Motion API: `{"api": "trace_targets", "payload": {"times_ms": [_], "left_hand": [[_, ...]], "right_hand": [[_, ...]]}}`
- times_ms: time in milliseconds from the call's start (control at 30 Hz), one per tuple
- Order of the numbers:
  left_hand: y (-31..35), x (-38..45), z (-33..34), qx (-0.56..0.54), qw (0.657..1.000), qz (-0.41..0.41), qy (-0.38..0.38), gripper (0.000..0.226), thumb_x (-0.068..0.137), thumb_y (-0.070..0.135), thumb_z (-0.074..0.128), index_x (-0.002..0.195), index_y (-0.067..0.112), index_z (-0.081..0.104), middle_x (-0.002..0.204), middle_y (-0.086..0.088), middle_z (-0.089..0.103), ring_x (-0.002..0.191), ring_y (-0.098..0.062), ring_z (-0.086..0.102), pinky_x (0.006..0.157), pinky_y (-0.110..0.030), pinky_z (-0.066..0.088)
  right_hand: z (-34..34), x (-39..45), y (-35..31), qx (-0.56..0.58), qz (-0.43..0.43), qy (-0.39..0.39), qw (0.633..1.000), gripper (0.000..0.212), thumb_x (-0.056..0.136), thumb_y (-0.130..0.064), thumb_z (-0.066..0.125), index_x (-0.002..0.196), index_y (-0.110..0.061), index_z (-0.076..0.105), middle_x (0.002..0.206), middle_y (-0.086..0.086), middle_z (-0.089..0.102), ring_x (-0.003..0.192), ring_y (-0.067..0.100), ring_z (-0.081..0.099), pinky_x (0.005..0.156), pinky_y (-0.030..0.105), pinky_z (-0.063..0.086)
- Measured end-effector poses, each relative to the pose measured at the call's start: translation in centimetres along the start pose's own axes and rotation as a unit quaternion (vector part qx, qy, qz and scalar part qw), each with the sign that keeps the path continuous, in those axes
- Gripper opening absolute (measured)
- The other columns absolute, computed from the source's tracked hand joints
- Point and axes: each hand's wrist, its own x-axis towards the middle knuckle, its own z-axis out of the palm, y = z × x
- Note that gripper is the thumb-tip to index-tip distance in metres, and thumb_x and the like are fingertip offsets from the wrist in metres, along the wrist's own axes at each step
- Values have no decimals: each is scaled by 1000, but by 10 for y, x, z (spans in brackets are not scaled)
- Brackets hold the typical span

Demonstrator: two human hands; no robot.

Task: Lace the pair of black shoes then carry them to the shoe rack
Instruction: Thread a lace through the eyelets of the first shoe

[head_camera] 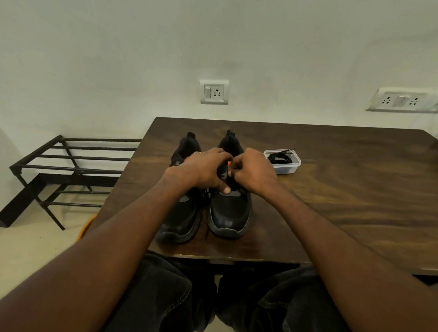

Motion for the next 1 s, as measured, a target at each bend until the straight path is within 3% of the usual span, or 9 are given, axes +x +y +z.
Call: {"api": "trace_targets", "payload": {"times_ms": [100, 233, 333, 467, 600, 800, 900, 1000], "left_hand": [[0, 3, 3, -58, 998, -19, 10, 87, 69, 36, 94, 142, 26, 47, 136, 1, 57, 125, -22, 56, 105, -42, 46], [2, 8, 6, -96, 995, -24, 23, 84, 68, 35, 95, 137, 26, 47, 135, 1, 52, 122, -21, 54, 97, -37, 46], [-1, 8, 7, -103, 994, -18, 22, 91, 66, 40, 95, 140, 26, 44, 141, 1, 47, 126, -22, 50, 99, -37, 46], [-6, 7, 7, -109, 994, -27, 17, 106, 66, 44, 95, 152, 23, 36, 152, 0, 41, 135, -24, 47, 109, -41, 46], [-6, 5, 8, -105, 994, -31, 21, 107, 64, 46, 96, 150, 23, 36, 151, 0, 42, 133, -23, 49, 109, -41, 47], [-10, 7, 9, -123, 992, -33, 19, 102, 63, 48, 96, 145, 26, 38, 145, 1, 47, 128, -23, 52, 105, -43, 49], [-14, 8, 9, -139, 990, -28, 11, 101, 65, 47, 95, 144, 27, 37, 142, 0, 49, 125, -23, 53, 104, -42, 48], [-17, 9, 11, -135, 990, -26, 8, 102, 65, 48, 94, 145, 28, 35, 143, -1, 49, 123, -21, 52, 102, -40, 45]], "right_hand": [[-4, -3, -2, 23, 47, 12, 999, 13, 82, -30, 71, 87, -33, 82, 86, -8, 77, 82, 16, 71, 76, 42, 62], [-21, -5, 12, 52, 151, 32, 987, 18, 78, -29, 69, 66, -16, 70, 68, 3, 68, 66, 24, 64, 62, 36, 54], [-26, -10, 19, 14, 114, 24, 993, 9, 88, -21, 67, 84, -19, 75, 94, 4, 71, 83, 21, 66, 75, 39, 58], [-16, -9, 5, -13, 7, 7, 1000, 20, 98, -25, 68, 116, -27, 75, 112, 1, 52, 100, 19, 59, 89, 40, 57], [0, -3, -6, -104, -10, -43, 994, 17, 95, -26, 69, 110, -23, 77, 117, 5, 58, 98, 24, 65, 89, 45, 59], [-31, -6, 9, 8, 118, 48, 992, 17, 89, -19, 67, 78, -20, 80, 83, -3, 77, 74, 18, 71, 68, 31, 58], [-38, -16, 24, -7, 144, 34, 989, 15, 90, -17, 67, 84, -15, 81, 90, 0, 78, 79, 19, 70, 69, 30, 55], [-31, -17, 14, -21, 60, 50, 997, 22, 92, -20, 72, 113, -23, 76, 117, 1, 64, 99, 18, 63, 81, 32, 52]]}}
